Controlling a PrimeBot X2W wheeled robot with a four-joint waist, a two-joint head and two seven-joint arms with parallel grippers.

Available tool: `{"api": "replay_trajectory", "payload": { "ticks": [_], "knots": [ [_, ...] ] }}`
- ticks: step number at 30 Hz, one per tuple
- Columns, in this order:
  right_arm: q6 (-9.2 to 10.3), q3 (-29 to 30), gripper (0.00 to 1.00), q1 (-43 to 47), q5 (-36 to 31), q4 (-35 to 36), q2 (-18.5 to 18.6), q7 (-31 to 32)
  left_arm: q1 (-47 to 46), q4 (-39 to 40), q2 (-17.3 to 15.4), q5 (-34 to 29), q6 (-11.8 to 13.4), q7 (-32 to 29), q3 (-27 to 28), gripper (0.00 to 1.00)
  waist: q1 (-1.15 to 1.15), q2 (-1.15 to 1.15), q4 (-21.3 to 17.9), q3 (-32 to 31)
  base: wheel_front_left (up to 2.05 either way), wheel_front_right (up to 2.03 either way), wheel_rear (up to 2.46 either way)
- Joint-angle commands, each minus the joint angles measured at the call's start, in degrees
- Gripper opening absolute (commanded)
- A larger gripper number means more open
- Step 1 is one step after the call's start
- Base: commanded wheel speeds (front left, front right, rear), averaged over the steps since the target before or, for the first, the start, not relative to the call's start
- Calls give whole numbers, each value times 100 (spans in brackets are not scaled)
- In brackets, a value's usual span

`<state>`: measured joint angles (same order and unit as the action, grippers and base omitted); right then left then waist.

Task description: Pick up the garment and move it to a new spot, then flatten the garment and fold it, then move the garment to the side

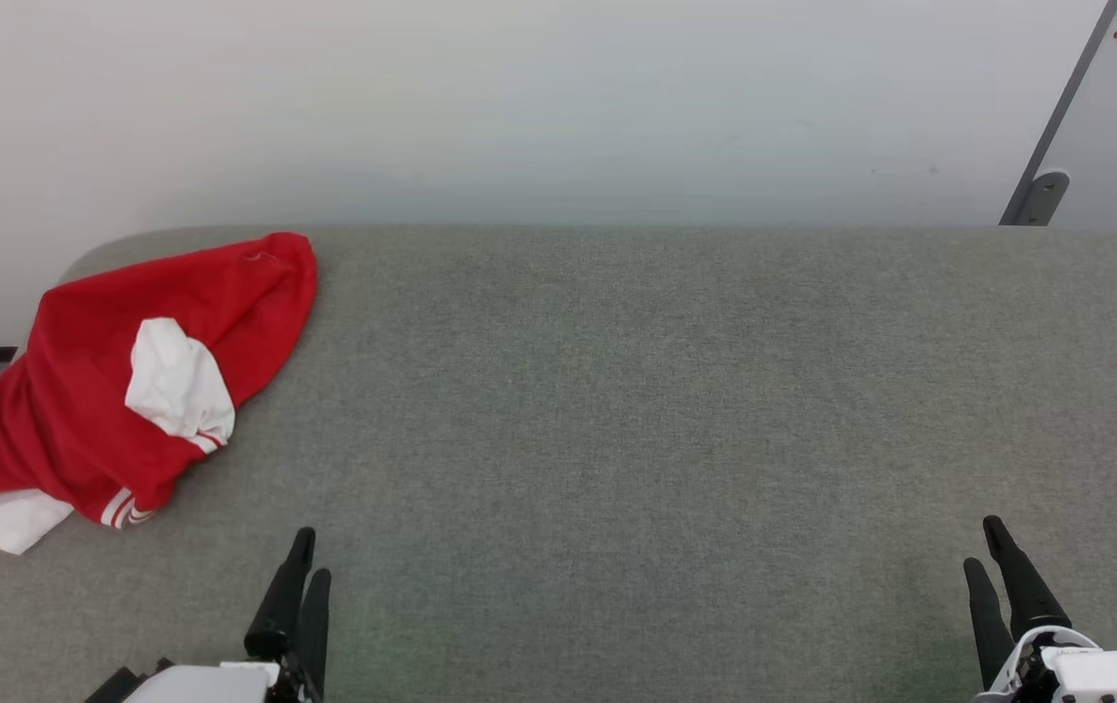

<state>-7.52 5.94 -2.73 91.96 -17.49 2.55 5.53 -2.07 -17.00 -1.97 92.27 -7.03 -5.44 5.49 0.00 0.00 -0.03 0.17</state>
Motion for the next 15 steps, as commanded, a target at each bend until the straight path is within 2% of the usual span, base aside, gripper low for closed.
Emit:
{"api": "replay_trajectory", "payload": {
  "ticks": [1, 15],
  "knots": [
    [-1, -54, 100, -130, -59, 130, 13, -60, -116, 166, -19, -30, 25, 48, -50, 100, 0, 0, -2, 0, 0, 0, 0],
    [0, -342, 100, -176, -579, 290, 136, -436, -92, 513, -164, -465, 176, 424, -333, 100, 0, 0, -20, -12, 0, 0, 0]
  ]
}}
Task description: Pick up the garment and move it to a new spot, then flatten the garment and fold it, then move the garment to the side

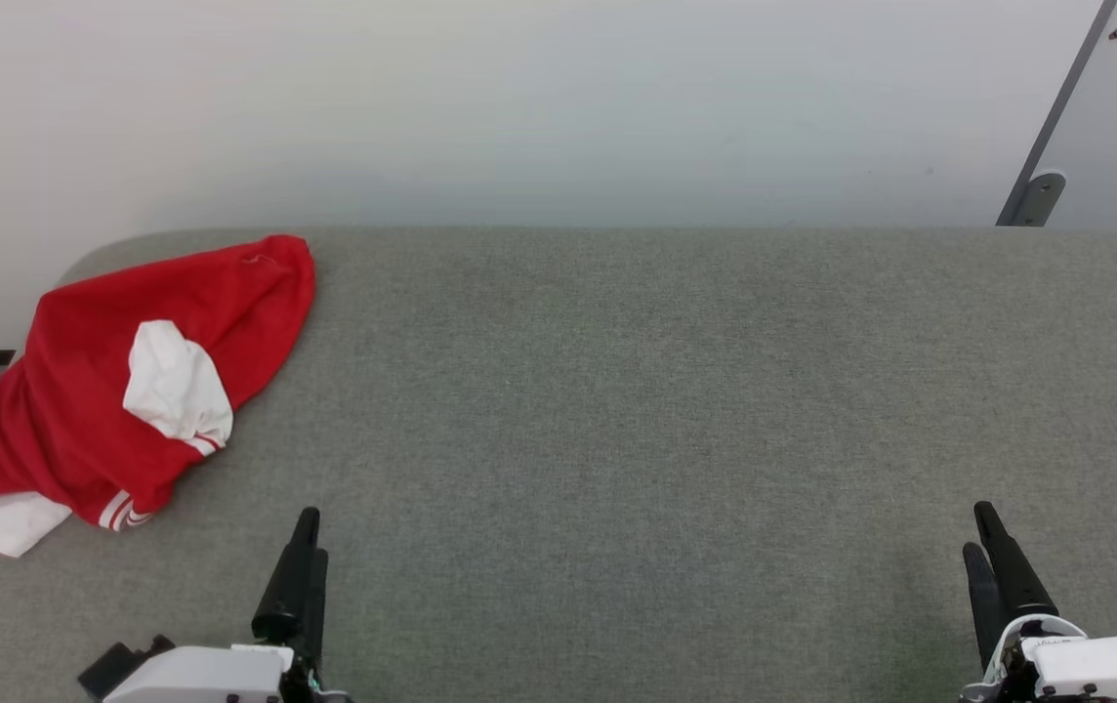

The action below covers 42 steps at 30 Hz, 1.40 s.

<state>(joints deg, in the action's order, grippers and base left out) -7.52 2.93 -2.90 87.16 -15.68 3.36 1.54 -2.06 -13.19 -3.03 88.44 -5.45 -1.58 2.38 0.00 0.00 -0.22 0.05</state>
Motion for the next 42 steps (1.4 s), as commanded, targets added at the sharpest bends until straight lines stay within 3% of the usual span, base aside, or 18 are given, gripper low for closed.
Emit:
{"api": "replay_trajectory", "payload": {
  "ticks": [1, 13, 23, 42],
  "knots": [
    [0, -59, 100, -161, -145, 118, 68, -63, -92, 150, -78, -144, 32, 63, -42, 100, 0, 0, -3, -2, 0, 0, 0],
    [1, -288, 100, -251, -1054, 154, 349, -344, -115, 288, -328, -1204, 252, 350, -285, 100, 0, 0, -16, -20, 0, 0, 0],
    [1, -393, 100, -355, -2350, 86, 537, -553, -110, 357, -516, -2473, 466, 556, -418, 100, 0, 0, -40, -33, 0, 0, 0],
    [3, -287, 100, -449, -4690, 36, 691, -741, -118, 420, -744, -4662, 635, 893, -593, 100, 0, 0, -98, -45, 0, 0, 0]
  ]
}}
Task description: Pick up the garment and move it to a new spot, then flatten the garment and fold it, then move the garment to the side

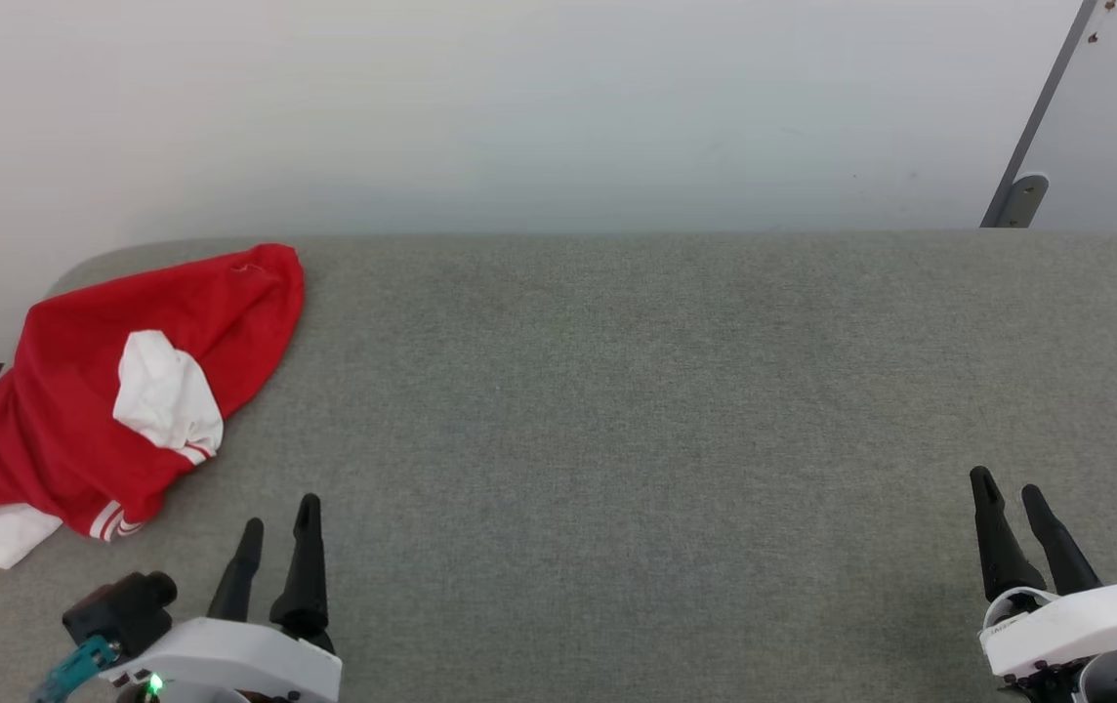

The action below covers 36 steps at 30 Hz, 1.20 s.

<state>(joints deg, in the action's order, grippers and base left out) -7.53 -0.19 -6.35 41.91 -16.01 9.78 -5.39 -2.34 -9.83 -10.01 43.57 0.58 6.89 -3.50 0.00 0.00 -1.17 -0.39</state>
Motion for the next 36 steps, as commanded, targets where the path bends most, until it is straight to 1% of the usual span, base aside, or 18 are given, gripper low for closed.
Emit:
{"api": "replay_trajectory", "payload": {
  "ticks": [1, 5, 12, 36],
  "knots": [
    [4, 38, 100, -102, -249, 70, 48, -53, -88, 93, -41, -254, 33, 63, 2, 100, 0, 0, -6, -1, 0, 0, 0],
    [4, 62, 100, -95, -589, 89, 48, -81, -71, 141, -58, -586, 17, 130, 41, 100, 0, 0, -19, -2, 0, 0, 0],
    [5, 82, 100, -75, -1060, 145, 70, -150, -40, 201, -69, -1073, -108, 230, 86, 100, 0, 0, -34, -1, 0, 0, 0],
    [6, 108, 100, -99, -2215, 235, 179, -462, 82, 357, 20, -2519, -300, 539, 209, 100, 0, 0, -65, -10, 0, 0, 0]
  ]
}}
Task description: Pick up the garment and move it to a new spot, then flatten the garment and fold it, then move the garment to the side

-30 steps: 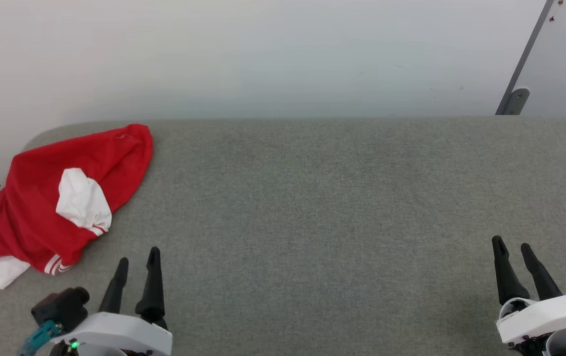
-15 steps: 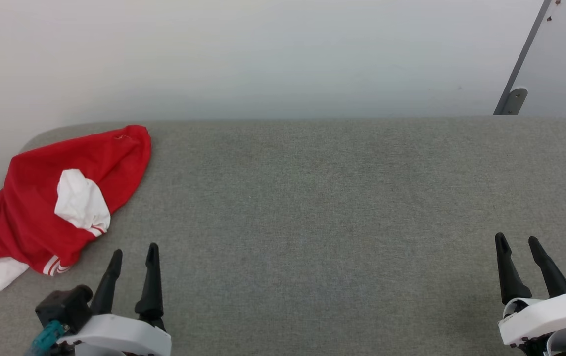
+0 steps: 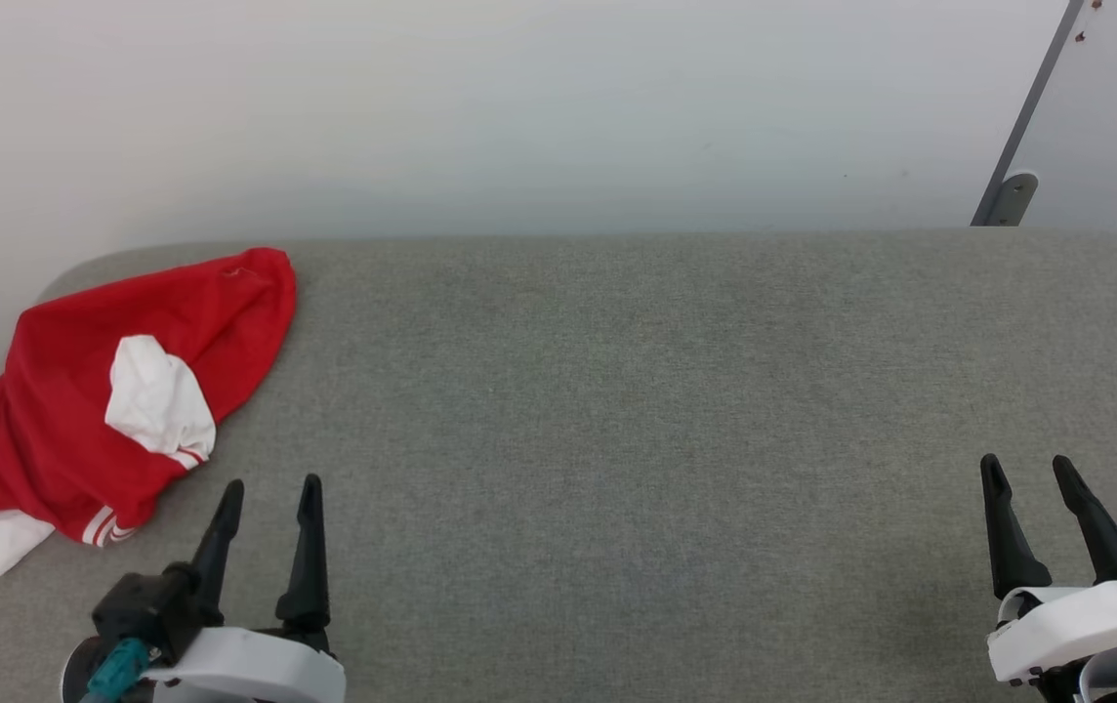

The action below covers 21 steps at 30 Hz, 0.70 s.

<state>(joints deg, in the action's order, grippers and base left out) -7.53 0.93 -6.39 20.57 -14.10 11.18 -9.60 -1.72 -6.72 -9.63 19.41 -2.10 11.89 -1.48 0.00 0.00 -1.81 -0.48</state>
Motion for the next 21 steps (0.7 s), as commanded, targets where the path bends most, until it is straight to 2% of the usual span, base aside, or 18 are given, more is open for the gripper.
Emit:
{"api": "replay_trajectory", "payload": {
  "ticks": [1, 21],
  "knots": [
    [6, -6, 100, -97, -128, 45, 42, -55, 26, 54, -13, -164, -34, 42, 7, 100, 0, 0, -4, -1, 0, 0, 0],
    [7, -15, 100, -73, -899, 94, 113, -276, 112, 160, 55, -1128, -104, 271, 63, 100, 0, 0, -29, -21, 0, 0, 0]
  ]
}}
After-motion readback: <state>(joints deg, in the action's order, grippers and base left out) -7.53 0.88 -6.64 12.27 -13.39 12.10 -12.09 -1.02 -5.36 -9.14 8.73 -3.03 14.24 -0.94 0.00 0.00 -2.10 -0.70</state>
